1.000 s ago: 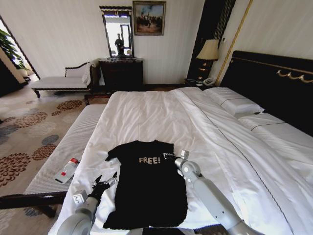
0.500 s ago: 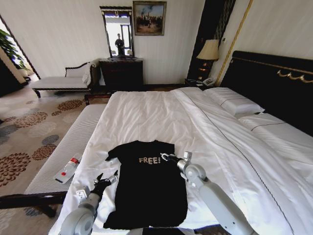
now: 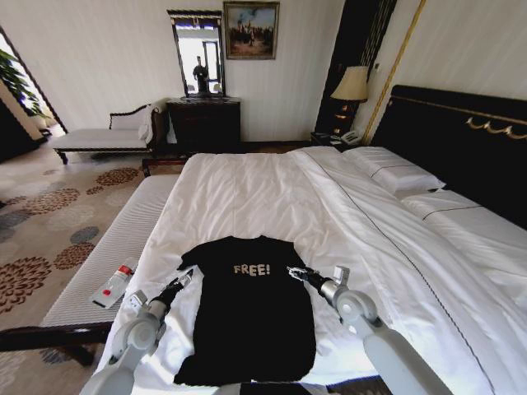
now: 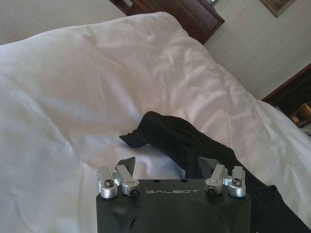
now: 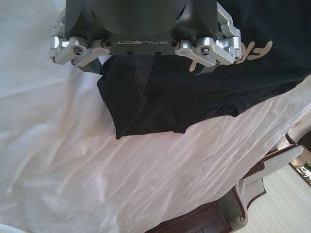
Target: Fold the clothes on the bed.
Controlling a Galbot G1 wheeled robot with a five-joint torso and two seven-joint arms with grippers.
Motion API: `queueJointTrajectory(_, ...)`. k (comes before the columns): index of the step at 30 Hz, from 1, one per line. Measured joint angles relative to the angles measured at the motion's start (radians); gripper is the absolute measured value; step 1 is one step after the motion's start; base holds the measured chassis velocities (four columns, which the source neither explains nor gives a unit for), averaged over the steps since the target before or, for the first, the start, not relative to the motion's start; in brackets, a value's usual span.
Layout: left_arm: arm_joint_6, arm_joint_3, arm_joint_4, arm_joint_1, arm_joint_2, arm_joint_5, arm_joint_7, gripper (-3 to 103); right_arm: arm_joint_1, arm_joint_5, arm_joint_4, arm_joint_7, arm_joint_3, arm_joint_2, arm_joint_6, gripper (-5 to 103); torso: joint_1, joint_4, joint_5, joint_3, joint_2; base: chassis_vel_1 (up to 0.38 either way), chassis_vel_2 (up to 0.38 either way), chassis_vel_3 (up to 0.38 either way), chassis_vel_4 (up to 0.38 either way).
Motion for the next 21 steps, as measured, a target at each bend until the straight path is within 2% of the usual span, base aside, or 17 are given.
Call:
queueJointTrajectory(5,-0.014,-0.023,0.07,-0.036,-0.026,-0.017,0.032,72,-0.027,0.011,0.02,0.002,0.035,-0.017,-0.003,100,0.0,0.0003,-0.0001,0.0,0.0,0.0,0.0,0.0,0.0)
queueJointTrajectory(13,-0.017,-0.02,0.115,-0.088,-0.058,-0.019,0.035,64,-0.053,0.051,0.082,0.007,0.084,-0.032,-0.011,100,0.0,-0.0001,-0.0002,0.0,0.0,0.0,0.0,0.0,0.0)
queueJointTrajectory(17,-0.017,-0.019,0.118,-0.088,-0.059,-0.011,0.031,62,-0.039,0.033,0.112,0.0,0.037,-0.021,-0.015,100,0.0,0.0,-0.0003,0.0,0.0,0.0,0.0,0.0,0.0)
queueJointTrajectory(21,-0.017,-0.038,0.093,-0.063,-0.055,-0.007,0.023,62,0.041,0.029,0.045,0.013,-0.022,0.012,-0.018,100,0.0,0.0003,0.0,0.0,0.0,0.0,0.0,0.0,0.0)
